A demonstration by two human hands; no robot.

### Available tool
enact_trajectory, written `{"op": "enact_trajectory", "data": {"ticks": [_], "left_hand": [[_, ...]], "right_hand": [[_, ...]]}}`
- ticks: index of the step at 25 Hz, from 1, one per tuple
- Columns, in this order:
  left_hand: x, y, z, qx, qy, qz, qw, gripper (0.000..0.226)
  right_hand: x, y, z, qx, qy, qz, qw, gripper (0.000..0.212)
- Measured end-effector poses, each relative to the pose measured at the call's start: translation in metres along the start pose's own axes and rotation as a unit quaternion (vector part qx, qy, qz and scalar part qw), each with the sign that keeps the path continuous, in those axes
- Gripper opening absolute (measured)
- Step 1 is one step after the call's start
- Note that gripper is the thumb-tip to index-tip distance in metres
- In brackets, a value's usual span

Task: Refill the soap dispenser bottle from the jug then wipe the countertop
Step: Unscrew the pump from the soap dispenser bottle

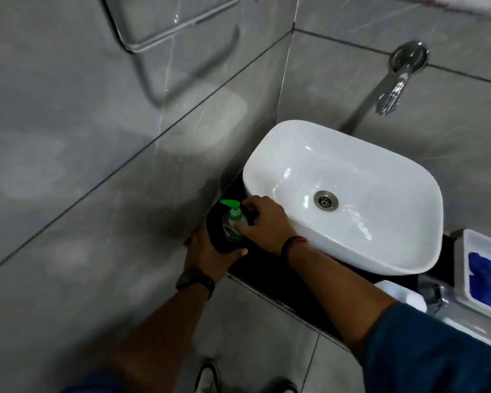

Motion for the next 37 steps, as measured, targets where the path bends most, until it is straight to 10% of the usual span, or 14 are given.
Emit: {"op": "enact_trajectory", "data": {"ticks": [10, 16, 21, 37], "left_hand": [[-0.017, -0.034, 0.039, -0.072, 0.047, 0.083, 0.993, 0.057], [0.008, -0.025, 0.091, -0.133, 0.045, 0.122, 0.983, 0.062], [0.008, -0.022, 0.113, -0.172, 0.042, 0.11, 0.978, 0.058], [0.024, -0.007, 0.135, -0.137, 0.027, 0.159, 0.977, 0.069]], "right_hand": [[-0.005, -0.009, 0.008, -0.06, -0.018, 0.125, 0.99, 0.025], [0.047, -0.008, -0.012, -0.036, -0.039, 0.216, 0.975, 0.02], [0.069, -0.009, -0.026, 0.074, -0.044, 0.138, 0.987, 0.019], [0.088, 0.009, -0.028, 0.004, -0.152, 0.219, 0.964, 0.042]]}}
Point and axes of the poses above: each hand's wrist, its own y-axis away from the middle knuckle, its own x-axis out of the back of the hand, z = x × y, the point moved 10 cm from there along -y, towards the middle knuckle, and after that the axes turned 3 degrees about y, right-handed, at the moved point
